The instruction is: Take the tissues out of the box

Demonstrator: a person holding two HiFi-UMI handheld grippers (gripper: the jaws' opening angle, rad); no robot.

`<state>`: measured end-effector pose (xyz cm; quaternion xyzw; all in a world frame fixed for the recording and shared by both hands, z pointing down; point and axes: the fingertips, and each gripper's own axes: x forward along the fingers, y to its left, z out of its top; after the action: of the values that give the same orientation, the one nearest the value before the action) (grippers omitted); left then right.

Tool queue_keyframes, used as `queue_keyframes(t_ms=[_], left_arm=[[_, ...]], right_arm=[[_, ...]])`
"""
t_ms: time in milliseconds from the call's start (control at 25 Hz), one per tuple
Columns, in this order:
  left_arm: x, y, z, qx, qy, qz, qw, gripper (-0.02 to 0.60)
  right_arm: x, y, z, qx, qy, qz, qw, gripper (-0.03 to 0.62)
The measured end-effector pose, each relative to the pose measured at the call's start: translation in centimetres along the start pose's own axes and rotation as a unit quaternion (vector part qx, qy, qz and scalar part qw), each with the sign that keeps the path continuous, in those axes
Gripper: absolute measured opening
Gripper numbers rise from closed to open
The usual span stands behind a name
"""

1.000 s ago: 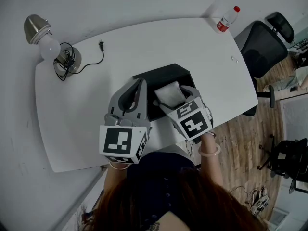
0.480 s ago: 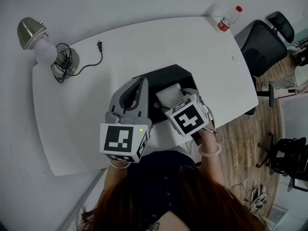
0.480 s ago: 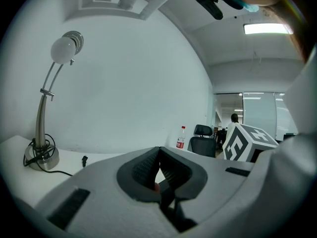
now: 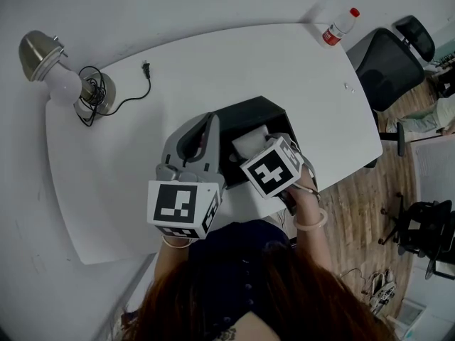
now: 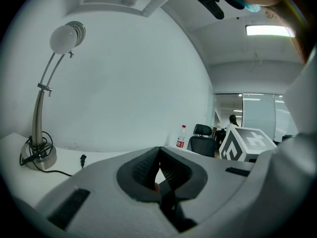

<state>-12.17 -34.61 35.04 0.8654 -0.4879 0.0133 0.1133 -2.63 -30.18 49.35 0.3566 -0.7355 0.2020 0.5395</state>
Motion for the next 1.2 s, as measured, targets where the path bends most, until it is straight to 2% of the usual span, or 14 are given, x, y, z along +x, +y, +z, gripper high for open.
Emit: queue_keyframes(t_ms=[480,1200], left_arm=[[-0.6,0.1,0.5,0.007,-0.006,0.011,0.9999,0.020],[-3.3,-0.8,0.8,0.014,-0.011,0.045,0.9988,0.021]], right_arm=[[-0.5,0.0,-0.4,-0.004,-0.013,0.010,1.000,0.304],[-3.6,-0.4,-0.1,0.008,-0.078,0.009,0.997,0.302]])
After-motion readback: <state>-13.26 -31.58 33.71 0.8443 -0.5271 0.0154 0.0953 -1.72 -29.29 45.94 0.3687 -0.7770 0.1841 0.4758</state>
